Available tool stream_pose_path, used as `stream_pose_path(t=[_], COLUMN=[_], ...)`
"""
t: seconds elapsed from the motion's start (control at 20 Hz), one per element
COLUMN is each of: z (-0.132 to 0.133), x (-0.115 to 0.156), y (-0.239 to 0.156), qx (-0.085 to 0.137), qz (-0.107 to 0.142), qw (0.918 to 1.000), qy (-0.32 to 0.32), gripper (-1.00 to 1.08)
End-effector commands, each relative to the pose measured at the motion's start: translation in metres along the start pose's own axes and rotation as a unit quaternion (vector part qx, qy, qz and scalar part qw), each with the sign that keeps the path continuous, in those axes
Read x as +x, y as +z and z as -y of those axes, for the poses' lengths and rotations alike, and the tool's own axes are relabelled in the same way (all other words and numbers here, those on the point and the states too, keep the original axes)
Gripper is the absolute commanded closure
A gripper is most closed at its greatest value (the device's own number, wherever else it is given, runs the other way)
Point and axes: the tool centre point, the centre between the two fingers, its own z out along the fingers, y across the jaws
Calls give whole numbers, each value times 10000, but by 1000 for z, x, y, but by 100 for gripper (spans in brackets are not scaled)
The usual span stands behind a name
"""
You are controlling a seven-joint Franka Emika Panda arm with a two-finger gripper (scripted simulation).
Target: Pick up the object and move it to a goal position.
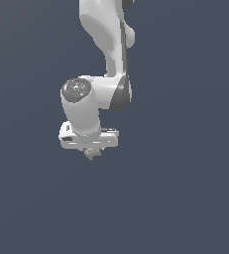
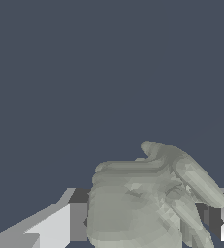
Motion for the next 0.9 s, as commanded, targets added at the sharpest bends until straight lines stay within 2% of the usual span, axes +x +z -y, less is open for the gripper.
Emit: stream_pose_path(t=[0.0,0.4,0.85], z=[1,3,5], x=[10,41,67], y=[-23,-87,-137], qx=[0,0,0], qz=[1,1,1], qw=[10000,10000,10000], qy=[0,0,0], gripper=[108,108,108])
